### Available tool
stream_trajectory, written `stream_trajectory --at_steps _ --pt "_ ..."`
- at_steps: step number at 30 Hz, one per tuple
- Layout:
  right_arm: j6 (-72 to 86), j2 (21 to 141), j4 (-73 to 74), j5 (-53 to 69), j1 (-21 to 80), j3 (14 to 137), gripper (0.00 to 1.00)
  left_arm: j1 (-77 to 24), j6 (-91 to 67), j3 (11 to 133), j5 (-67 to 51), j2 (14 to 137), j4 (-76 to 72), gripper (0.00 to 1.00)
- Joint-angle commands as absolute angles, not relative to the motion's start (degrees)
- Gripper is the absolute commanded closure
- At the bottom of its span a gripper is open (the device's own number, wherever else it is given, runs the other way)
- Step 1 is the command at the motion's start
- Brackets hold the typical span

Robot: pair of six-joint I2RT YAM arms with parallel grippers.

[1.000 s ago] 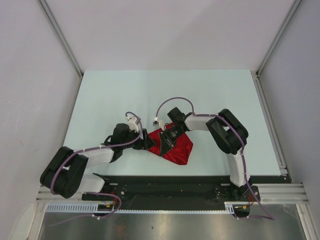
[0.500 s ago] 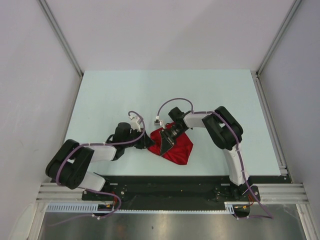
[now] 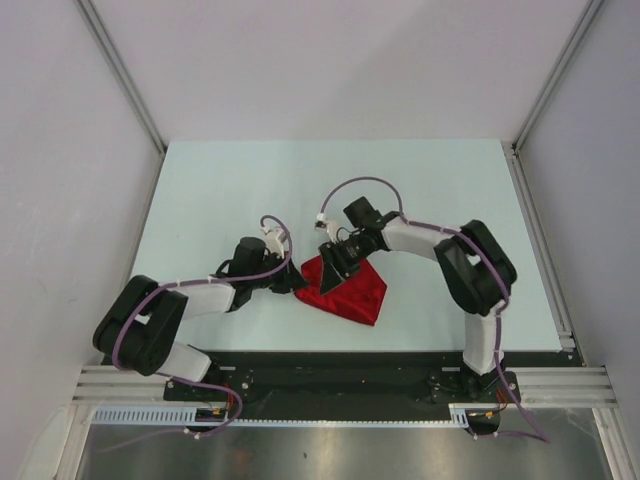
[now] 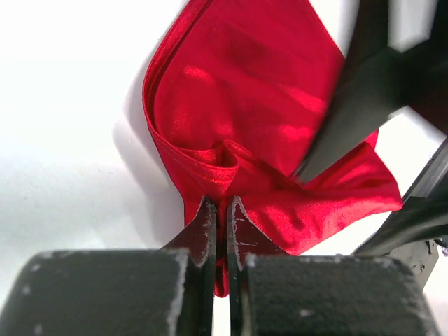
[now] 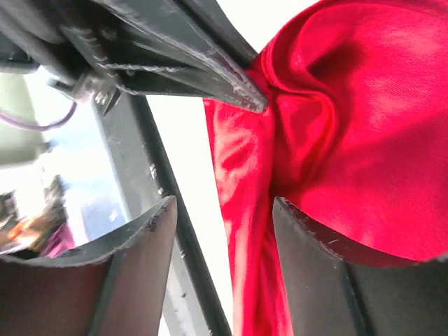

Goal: Fold the napkin, place the utensils inside, and roll it up
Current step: Roll the napkin with the utensil

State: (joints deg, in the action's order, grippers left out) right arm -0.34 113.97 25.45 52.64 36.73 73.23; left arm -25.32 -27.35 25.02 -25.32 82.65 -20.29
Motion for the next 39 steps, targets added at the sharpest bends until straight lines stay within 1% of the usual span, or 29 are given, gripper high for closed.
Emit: stream_trajectory --at_steps 1,2,4,6,9,14,17,20,23,24,26,27,30,34,38,39 --pt "3.43 100.92 19.26 37.91 37.26 67.87 0.36 -24.96 -25.14 27.07 -24.26 83.76 -15.56 1.0" --pt "2.99 96.11 18.9 32.14 37.87 66.37 0.34 -24.96 -25.05 27.51 -24.26 83.85 -15.12 1.0" --pt "2.29 92.13 18.54 25.69 40.5 61.63 0.31 -24.96 -24.87 28.12 -24.08 84.2 -13.9 1.0" --pt "2.37 87.9 19.51 19.01 42.0 58.29 0.31 -24.96 -24.7 28.56 -24.17 84.37 -13.1 1.0" --pt "3.69 85.08 21.44 14.16 44.03 54.51 0.31 -24.96 -24.52 29.27 -24.08 84.46 -12.04 1.0" --pt "5.53 83.93 20.92 12.13 46.31 50.89 0.32 -24.96 -24.7 30.06 -23.82 84.55 -10.81 1.0" --pt "6.24 84.81 19.86 12.48 46.76 49.75 0.34 -24.96 -24.7 30.23 -23.82 84.46 -10.37 1.0" --pt "6.68 86.57 19.95 13.27 47.19 49.75 0.38 -24.96 -24.52 30.32 -23.64 84.03 -9.85 1.0" --pt "7.55 87.62 20.83 14.85 47.29 49.83 0.49 -24.96 -24.43 30.32 -23.47 83.67 -9.23 1.0" --pt "7.91 87.8 21.35 15.55 47.11 49.92 0.58 -24.96 -24.35 30.32 -23.29 83.58 -9.05 1.0" --pt "8.7 89.2 22.06 18.45 46.67 50.1 0.64 -24.96 -24.26 30.5 -23.12 83.41 -8.7 1.0" --pt "9.4 89.82 22.84 19.68 45.97 50.18 0.69 -24.96 -24.17 30.59 -22.77 83.32 -8.35 1.0" --pt "10.54 92.19 23.9 24.86 44.39 49.92 0.75 -24.96 -23.99 30.59 -22.41 82.97 -7.82 1.0" --pt "11.6 94.65 24.0 32.23 39.74 49.57 0.78 -24.96 -23.64 30.94 -22.15 82.79 -7.3 1.0" --pt "12.22 97.11 24.52 34.19 36.57 49.75 0.77 -24.96 -23.29 31.2 -22.15 82.97 -6.59 1.0" --pt "12.04 97.29 24.61 33.75 36.21 49.83 0.75 -25.05 -23.2 31.29 -22.15 82.97 -6.5 1.0"
